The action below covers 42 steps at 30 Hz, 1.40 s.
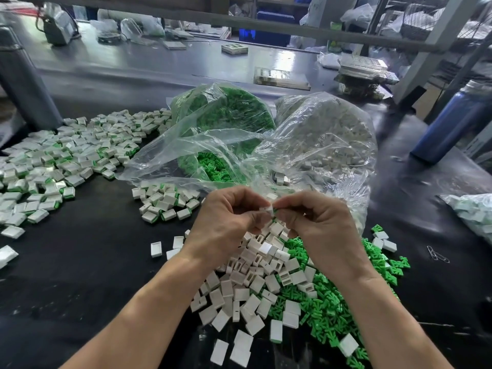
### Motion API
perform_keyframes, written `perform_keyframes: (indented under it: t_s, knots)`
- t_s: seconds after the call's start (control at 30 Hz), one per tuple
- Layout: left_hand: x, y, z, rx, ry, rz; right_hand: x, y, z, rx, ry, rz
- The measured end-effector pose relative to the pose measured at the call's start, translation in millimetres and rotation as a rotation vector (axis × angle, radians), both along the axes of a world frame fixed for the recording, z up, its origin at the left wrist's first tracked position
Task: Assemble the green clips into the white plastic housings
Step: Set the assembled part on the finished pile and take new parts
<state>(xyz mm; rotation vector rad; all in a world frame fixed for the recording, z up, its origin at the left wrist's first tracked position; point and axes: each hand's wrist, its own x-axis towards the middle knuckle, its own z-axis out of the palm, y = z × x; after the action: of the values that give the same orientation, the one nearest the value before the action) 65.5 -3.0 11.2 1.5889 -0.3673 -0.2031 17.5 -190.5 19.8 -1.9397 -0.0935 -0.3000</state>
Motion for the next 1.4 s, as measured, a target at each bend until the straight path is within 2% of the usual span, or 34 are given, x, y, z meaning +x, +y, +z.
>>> perform_keyframes:
  t_s: [0.1,0.23,0.47,0.67,0.83,1.1,1.4]
  knots:
    - [-1.2,-0.4,3.7,-0.007,-0.002,0.000,0.4,2.5,0.7,0.084,0.012,0.000]
    - [-3.0,-0.8,8.7,-0.087,0.010,0.002,2.4,6.3,3.4,0.401,0.098,0.028]
    - [-4.1,-1.3,8.9,-0.046,-0.038,0.044,-0.3,9.9,0.7,0.260,-0.028,0.016]
    - [-5.7,-1.5,8.5,0.043,-0.118,0.073,-2.5,14.5,1.0,0.238,-0.022,-0.006]
    - [-5.9,-0.8,8.2,0.007,-0.095,0.083,-2.4,19.0,0.7,0.345,0.007,-0.028]
    - [-3.5,1.1,7.8,-0.105,0.004,0.064,-4.5,21.3,4.8,0.397,0.032,0.010]
    - [-11.9,-15.9,8.0,-0.018,-0.118,0.049,2.3,25.5,-3.0,0.599,0.195,-0.010]
